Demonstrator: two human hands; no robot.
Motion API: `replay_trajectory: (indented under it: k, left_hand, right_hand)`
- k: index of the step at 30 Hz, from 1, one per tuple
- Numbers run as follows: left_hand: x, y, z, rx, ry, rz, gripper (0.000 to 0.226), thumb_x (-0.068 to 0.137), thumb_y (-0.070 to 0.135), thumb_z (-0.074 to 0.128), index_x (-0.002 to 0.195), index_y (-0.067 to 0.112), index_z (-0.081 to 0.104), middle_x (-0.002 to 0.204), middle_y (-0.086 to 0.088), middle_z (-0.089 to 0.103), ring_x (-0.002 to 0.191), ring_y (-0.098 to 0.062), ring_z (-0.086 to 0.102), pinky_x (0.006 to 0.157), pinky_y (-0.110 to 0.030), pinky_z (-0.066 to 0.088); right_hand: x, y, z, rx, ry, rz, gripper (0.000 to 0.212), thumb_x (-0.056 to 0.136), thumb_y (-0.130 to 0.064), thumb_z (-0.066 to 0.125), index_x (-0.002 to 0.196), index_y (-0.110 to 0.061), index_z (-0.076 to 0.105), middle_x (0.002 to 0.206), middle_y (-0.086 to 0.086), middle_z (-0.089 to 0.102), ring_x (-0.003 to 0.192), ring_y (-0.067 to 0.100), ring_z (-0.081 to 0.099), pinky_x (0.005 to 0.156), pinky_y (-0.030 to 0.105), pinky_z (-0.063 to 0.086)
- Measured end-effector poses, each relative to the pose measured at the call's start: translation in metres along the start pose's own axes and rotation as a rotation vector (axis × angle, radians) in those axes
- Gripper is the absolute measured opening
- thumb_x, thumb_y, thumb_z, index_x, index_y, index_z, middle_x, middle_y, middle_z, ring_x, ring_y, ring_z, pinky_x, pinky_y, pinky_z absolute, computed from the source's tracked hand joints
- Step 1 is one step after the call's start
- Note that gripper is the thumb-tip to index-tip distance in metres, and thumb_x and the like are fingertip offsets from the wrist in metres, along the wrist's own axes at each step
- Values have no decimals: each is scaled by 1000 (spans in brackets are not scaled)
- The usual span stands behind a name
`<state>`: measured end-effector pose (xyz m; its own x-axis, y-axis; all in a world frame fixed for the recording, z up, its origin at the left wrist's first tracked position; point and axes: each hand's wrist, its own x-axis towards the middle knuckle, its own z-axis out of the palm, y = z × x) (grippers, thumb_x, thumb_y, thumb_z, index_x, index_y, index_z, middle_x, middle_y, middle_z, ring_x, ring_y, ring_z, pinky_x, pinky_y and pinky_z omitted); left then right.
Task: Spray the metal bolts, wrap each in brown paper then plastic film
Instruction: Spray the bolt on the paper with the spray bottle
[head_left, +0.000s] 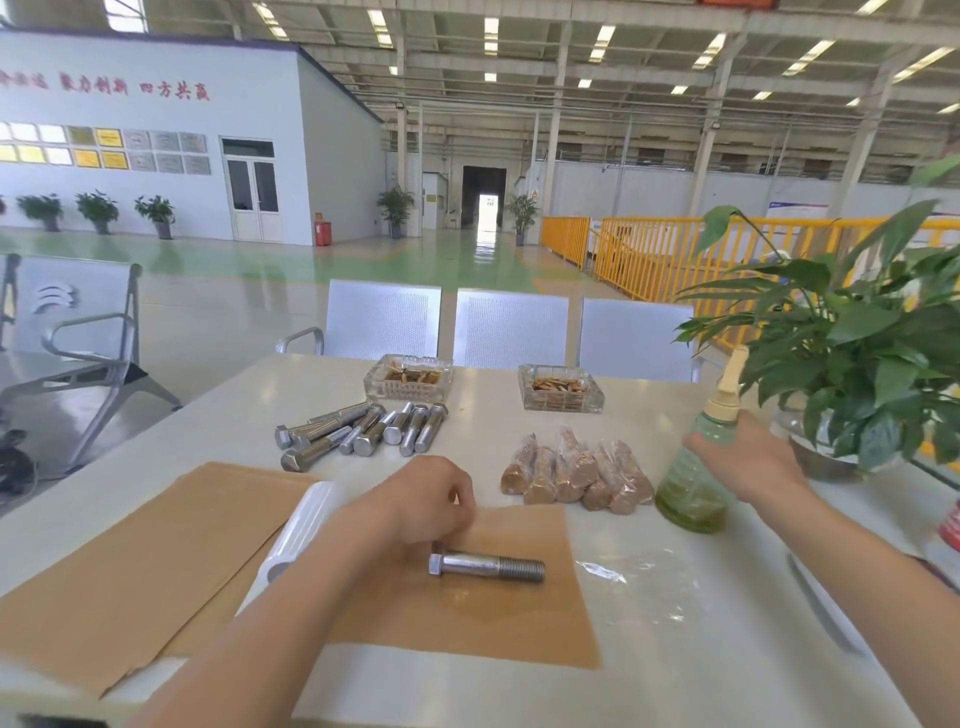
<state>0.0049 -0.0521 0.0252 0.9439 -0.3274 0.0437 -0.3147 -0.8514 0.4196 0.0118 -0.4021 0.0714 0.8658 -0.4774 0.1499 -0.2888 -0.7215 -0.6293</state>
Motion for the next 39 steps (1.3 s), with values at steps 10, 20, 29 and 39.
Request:
replay_trajectory:
  k: [10, 20, 29, 39]
  left_hand:
    - [-51, 14, -24, 267, 139, 267, 8, 90, 34, 63, 92, 40, 67, 87, 20, 56, 84, -1, 56, 65, -17, 42]
    - [-90, 27, -2, 498, 230, 412, 18, 85, 26, 63, 99, 36, 59, 91, 13, 52, 83, -12, 59, 62, -26, 34]
    - [-95, 18, 11, 482, 209, 423, 17, 92, 43, 44, 97, 33, 57, 91, 10, 51, 91, -15, 55, 77, -29, 42]
    - [-63, 9, -4, 194, 37, 111, 23, 82, 49, 63, 105, 43, 65, 97, 21, 58, 96, -4, 58, 76, -26, 43]
  right_hand:
    - [-93, 9, 6, 91, 60, -302, 17, 93, -34, 61, 107, -37, 69, 109, -14, 71, 98, 8, 62, 83, 30, 46]
    - [-131, -60, 55, -21, -428, -723, 12, 87, -33, 67, 92, -41, 73, 81, -20, 69, 80, -4, 58, 68, 18, 44]
    - [-127, -57, 83, -248, -549, -845, 34, 78, -60, 56, 106, -42, 61, 101, -16, 64, 92, 2, 55, 71, 28, 43]
    - [-134, -52, 84, -356, -461, -991, 25, 88, -39, 61, 112, -37, 53, 108, -12, 59, 106, 16, 54, 86, 37, 46]
